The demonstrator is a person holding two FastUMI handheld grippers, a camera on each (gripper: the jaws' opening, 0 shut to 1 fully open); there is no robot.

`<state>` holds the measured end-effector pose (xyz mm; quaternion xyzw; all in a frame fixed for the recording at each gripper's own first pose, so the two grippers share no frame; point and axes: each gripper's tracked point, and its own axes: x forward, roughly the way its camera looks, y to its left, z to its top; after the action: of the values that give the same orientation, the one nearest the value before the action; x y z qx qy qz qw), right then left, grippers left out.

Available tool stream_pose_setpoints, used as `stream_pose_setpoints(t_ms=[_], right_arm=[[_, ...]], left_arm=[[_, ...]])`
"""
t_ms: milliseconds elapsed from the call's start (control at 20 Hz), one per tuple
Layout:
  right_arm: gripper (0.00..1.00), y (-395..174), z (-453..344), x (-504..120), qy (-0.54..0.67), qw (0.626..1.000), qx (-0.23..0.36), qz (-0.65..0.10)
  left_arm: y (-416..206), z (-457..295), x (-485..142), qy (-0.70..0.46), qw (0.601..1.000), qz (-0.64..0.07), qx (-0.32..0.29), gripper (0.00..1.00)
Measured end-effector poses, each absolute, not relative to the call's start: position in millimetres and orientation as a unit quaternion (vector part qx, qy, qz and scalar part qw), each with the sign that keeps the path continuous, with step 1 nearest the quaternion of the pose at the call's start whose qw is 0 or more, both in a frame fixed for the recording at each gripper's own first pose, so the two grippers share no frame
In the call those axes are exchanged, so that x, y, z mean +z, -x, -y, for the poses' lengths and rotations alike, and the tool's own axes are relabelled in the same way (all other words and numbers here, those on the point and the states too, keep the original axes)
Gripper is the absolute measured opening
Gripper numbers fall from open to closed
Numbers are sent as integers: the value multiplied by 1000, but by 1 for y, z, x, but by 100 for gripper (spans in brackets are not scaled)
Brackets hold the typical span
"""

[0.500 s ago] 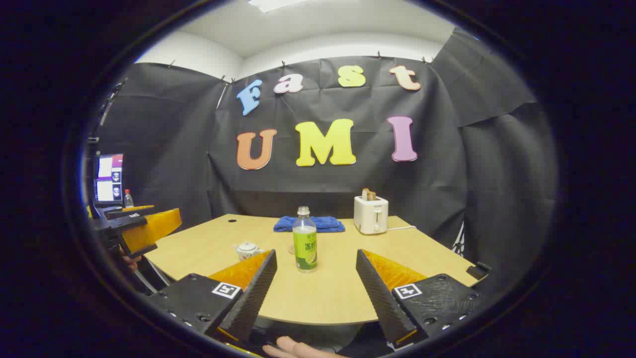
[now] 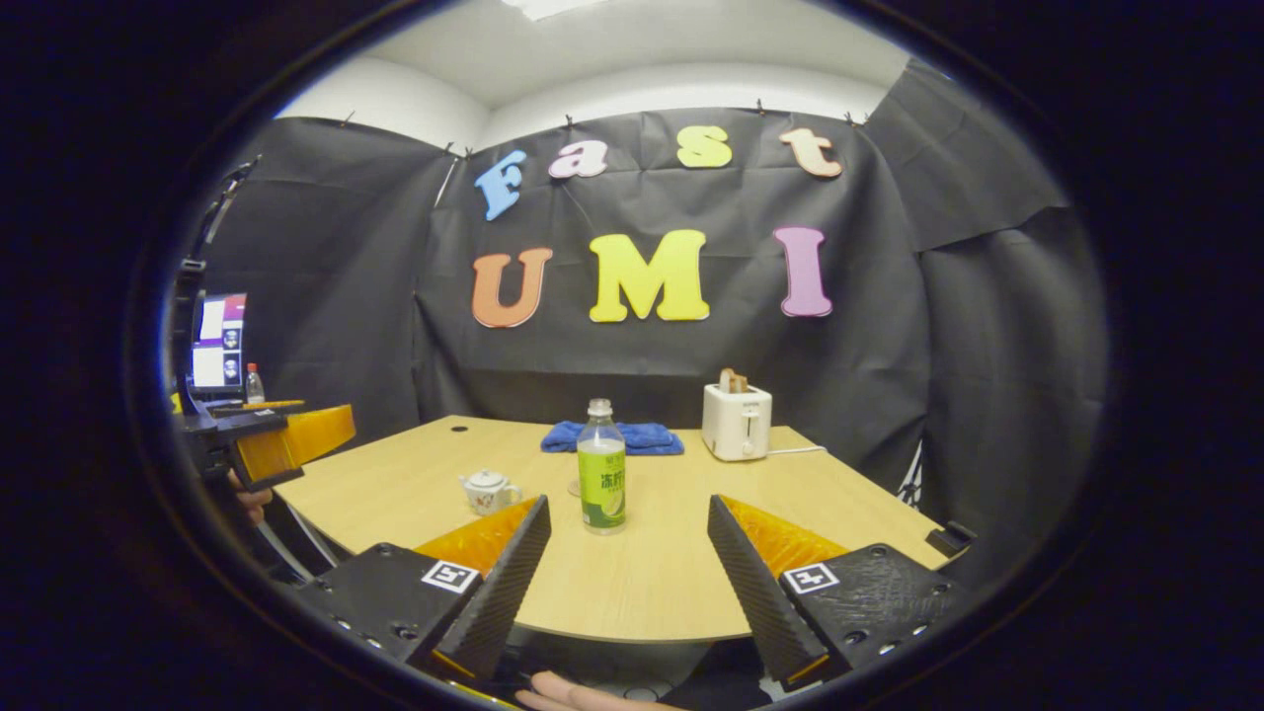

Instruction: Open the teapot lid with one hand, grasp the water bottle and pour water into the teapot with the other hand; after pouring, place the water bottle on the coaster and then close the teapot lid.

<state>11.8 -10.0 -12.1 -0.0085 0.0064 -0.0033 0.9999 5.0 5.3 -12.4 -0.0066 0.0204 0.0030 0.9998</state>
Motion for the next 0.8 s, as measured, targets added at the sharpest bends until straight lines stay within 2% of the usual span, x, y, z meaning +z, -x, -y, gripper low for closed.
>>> stream_pose_setpoints(t_ms=[300,550,600,800], right_arm=[[98,-17,12,-26,0,1000,-3,-23],[94,-23,21,-26,2,1000,-11,-19],[97,-28,20,-25,4,1000,-8,-17],[96,-61,19,-30,14,1000,14,-19]], left_arm=[[-5,-2,-16,2,1000,-23,-1,98],[-15,1,-20,1,1000,-17,3,98],[-18,-1,-22,2,1000,-17,7,98],[-40,-2,-42,4,999,-28,20,98]])
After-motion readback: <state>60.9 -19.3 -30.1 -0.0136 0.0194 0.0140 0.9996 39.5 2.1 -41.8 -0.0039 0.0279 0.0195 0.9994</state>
